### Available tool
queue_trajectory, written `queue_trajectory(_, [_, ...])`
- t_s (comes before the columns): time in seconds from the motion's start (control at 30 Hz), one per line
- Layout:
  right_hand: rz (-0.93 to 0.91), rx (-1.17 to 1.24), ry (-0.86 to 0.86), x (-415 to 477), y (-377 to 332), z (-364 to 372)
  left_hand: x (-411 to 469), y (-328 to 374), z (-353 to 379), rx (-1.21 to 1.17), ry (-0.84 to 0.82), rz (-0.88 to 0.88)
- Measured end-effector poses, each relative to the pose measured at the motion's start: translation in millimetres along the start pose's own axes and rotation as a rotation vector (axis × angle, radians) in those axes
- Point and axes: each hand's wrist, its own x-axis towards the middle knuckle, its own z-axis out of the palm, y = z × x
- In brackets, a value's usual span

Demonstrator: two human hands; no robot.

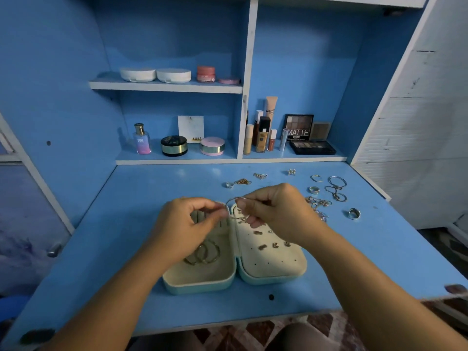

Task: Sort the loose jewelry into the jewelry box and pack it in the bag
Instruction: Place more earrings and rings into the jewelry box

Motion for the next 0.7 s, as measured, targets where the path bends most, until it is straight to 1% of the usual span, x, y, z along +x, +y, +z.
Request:
queue_trajectory(0.1, [0.044, 0.09, 0.028, -2, 13, -4, 5, 3, 13, 0.002, -0.036, 0.018])
queue_trajectory(0.2, [0.06, 0.149, -0.019, -1, 26, -18, 8, 13, 25, 0.057, -0.08, 0.043])
queue_trajectory(0.27, [0.051, 0.035, 0.024, 6, 36, -37, 10, 19, 33, 0.092, -0.094, 0.064])
queue_trajectory(0.33, [0.044, -0.205, 0.188, 22, 56, -69, 14, 19, 39, 0.108, -0.12, 0.084])
queue_trajectory(0.4, [0.132, -0.378, 0.334, 43, 85, -105, 16, 14, 43, 0.141, -0.138, 0.079])
queue_trajectory(0.43, [0.215, -0.446, 0.365, 53, 101, -122, 16, 12, 44, 0.149, -0.129, 0.074])
queue_trajectory(0.47, [0.296, -0.505, 0.363, 61, 116, -135, 15, 11, 46, 0.143, -0.111, 0.077])
queue_trajectory(0.53, [0.407, -0.609, 0.304, 72, 134, -154, 12, 11, 48, 0.129, -0.072, 0.099])
queue_trajectory(0.63, [0.497, -0.719, 0.213, 80, 144, -166, 10, 9, 50, 0.116, -0.041, 0.124])
queue_trajectory(0.7, [0.525, -0.699, 0.203, 83, 148, -168, 10, 8, 50, 0.093, -0.044, 0.122])
